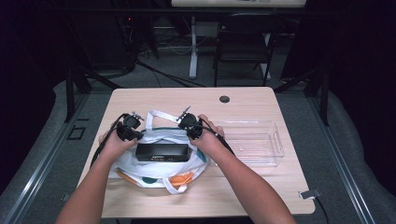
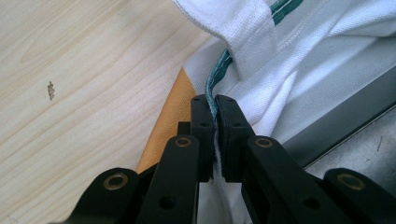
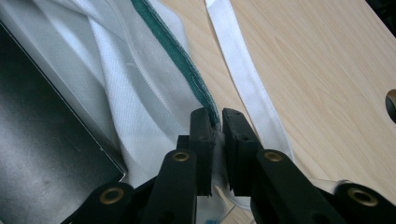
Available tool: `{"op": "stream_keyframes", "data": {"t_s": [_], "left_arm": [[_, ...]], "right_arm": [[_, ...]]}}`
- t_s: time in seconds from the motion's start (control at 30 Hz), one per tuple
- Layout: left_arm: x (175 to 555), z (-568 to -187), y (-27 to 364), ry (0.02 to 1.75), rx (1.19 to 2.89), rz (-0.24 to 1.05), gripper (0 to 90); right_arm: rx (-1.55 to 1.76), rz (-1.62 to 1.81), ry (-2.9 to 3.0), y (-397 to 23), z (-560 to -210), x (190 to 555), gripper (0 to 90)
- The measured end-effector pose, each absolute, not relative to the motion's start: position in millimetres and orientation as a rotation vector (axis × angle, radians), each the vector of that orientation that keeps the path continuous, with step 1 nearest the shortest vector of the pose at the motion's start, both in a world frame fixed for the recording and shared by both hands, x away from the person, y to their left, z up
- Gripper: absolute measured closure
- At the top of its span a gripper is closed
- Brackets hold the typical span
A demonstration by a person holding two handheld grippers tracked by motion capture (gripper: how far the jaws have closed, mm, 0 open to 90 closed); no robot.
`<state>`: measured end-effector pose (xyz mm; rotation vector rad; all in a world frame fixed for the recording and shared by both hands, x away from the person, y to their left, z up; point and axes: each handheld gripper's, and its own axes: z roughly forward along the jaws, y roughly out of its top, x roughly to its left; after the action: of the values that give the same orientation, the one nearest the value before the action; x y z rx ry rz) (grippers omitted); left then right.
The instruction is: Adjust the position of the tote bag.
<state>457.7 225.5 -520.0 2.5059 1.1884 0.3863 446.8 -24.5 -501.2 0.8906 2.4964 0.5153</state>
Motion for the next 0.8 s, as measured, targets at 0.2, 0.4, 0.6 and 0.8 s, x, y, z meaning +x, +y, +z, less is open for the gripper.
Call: {"op": "stream_keyframes", "data": {"t_s": [0.2,0.4,0.6,0.8], "left_arm": [[459.2,-522.7,224.2,1.197,2.508,0.38,86.6],[460.0,-524.6,222.9,1.194,2.525,0.382,86.7],[461.1,-526.3,222.6,1.201,2.528,0.375,86.7],[461.2,-526.5,222.5,1.204,2.532,0.375,86.8]], "right_arm": [[0.894,0.507,2.5,-24.0,-504.1,447.8,82.8],[0.902,0.508,2.499,-23.4,-506.4,447.7,82.7],[0.908,0.52,2.499,-24.5,-507.9,447.8,82.3],[0.929,0.541,2.506,-26.8,-505.4,447.5,77.5]]}}
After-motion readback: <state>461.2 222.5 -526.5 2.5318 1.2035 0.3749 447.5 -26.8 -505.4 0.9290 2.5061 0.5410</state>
